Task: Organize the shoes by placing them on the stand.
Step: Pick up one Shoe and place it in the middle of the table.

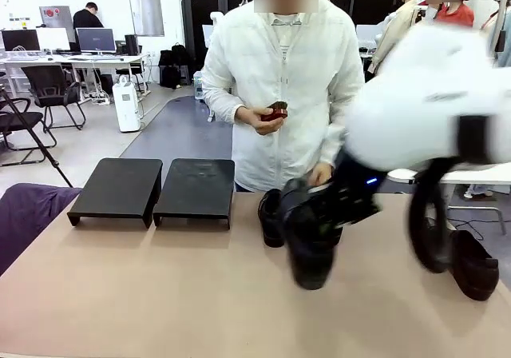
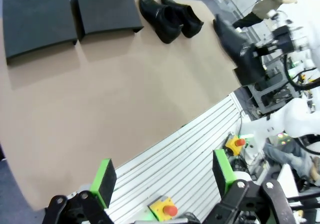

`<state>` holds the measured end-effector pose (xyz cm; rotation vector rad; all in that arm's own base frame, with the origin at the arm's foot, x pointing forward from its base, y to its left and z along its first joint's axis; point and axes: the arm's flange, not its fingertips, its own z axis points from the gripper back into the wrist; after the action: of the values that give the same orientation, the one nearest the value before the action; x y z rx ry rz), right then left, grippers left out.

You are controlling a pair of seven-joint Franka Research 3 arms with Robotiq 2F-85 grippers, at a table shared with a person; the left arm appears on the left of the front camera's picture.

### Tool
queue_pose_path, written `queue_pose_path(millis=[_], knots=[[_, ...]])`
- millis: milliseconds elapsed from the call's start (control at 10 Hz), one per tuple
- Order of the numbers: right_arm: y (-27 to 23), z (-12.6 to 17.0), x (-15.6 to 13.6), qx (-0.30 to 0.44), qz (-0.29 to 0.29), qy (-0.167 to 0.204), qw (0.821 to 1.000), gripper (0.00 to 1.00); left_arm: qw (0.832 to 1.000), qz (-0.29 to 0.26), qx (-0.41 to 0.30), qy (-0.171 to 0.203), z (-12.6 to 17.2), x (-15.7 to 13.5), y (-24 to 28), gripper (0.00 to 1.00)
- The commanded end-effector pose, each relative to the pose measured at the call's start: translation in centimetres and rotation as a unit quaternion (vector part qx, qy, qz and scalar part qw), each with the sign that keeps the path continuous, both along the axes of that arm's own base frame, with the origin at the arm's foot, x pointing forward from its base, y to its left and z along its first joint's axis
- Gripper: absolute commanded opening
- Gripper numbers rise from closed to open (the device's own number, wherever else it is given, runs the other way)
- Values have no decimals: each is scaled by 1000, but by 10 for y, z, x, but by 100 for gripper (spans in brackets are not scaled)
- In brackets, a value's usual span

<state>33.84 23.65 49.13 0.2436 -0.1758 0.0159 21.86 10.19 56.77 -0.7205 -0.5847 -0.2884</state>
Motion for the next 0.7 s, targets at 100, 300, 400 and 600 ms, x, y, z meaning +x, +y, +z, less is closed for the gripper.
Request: queue_pose_path(millis=[100, 300, 400, 600], knots=[[54, -51, 72, 29, 24, 44, 998, 0, 1000, -7, -5, -8, -2, -1, -1, 100], [83, -100, 95, 53, 24, 87, 995, 0, 1000, -7, -5, -8, -2, -1, -1, 100], [89, -116, 101, 49, 21, 107, 993, 0, 1000, -7, -5, -8, -2, -1, -1, 100], [88, -139, 106, 42, 13, 127, 991, 0, 1000, -7, -5, -8, -2, -1, -1, 100]])
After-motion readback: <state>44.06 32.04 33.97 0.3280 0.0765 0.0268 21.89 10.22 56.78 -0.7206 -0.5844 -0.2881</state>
